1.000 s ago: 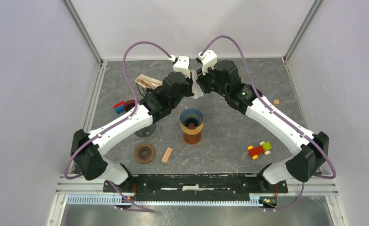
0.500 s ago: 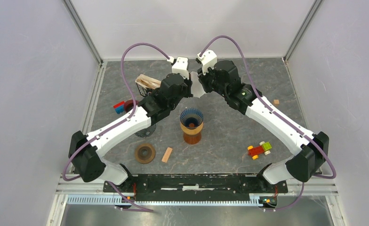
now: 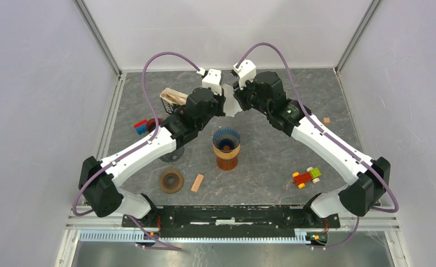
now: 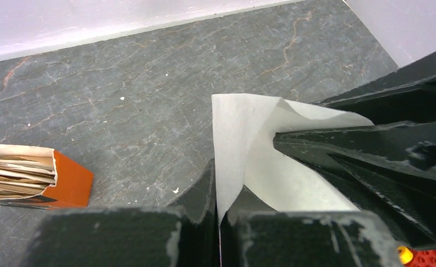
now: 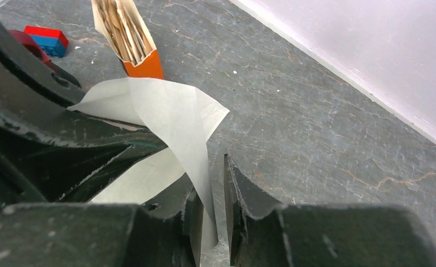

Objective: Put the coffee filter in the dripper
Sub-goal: Place the coffee filter in the coffee dripper.

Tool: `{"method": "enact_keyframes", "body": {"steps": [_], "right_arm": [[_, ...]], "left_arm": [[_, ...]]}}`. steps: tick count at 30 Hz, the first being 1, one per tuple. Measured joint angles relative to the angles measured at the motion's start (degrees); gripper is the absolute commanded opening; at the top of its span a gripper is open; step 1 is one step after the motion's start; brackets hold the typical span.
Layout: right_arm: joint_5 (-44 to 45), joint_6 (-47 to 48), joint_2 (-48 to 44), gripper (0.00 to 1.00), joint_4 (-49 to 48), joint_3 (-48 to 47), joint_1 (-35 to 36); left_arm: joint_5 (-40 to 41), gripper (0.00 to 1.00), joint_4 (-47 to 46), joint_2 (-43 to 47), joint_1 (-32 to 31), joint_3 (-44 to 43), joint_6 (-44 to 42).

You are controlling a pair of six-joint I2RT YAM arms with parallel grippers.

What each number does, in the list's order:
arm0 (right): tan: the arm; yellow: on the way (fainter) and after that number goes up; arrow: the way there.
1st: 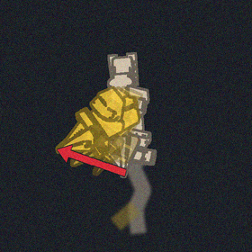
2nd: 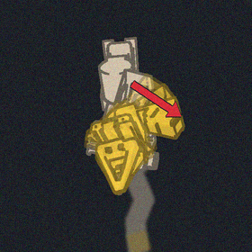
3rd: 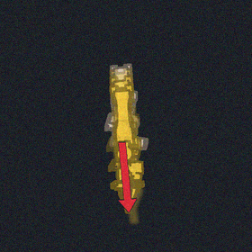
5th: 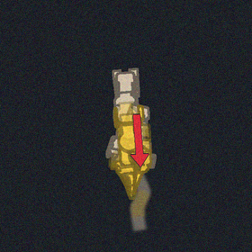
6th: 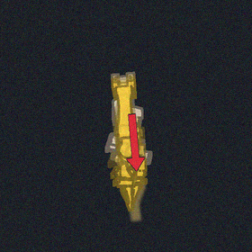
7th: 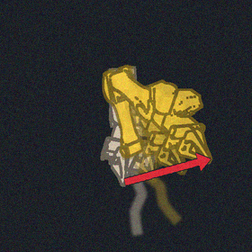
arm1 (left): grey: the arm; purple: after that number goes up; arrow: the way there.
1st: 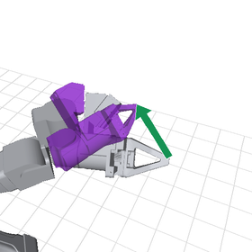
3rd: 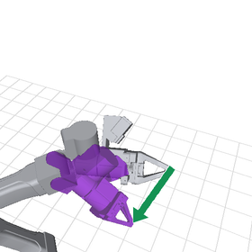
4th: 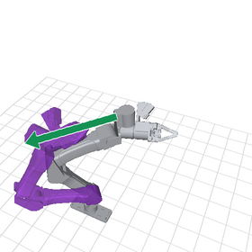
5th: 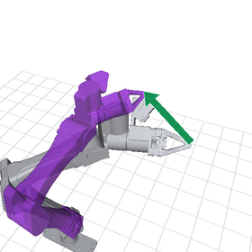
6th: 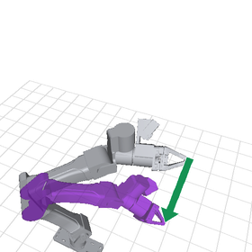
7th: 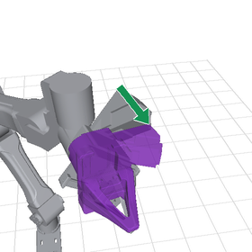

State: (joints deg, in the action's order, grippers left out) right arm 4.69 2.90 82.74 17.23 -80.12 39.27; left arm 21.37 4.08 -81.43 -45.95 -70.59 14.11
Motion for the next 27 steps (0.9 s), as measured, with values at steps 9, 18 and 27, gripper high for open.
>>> {"method": "enact_keyframes", "body": {"steps": [9,18,27], "right_arm": [[-3.52,0.0,-1.55,0.17,-0.04,1.29,-0.79],[-7.61,-0.35,-2.34,0.12,-0.87,2.14,-2.32],[-10.51,-1.09,-2.49,0.0,-0.92,2.25,-2.69]], "left_arm": [[-6.45,0.02,-0.85,2.47,3.23,2.14,-1.62],[-10.19,0.02,-1.25,2.97,3.61,2.21,-1.81],[-11.54,0.05,-1.25,2.97,3.63,2.23,-2.08]]}}
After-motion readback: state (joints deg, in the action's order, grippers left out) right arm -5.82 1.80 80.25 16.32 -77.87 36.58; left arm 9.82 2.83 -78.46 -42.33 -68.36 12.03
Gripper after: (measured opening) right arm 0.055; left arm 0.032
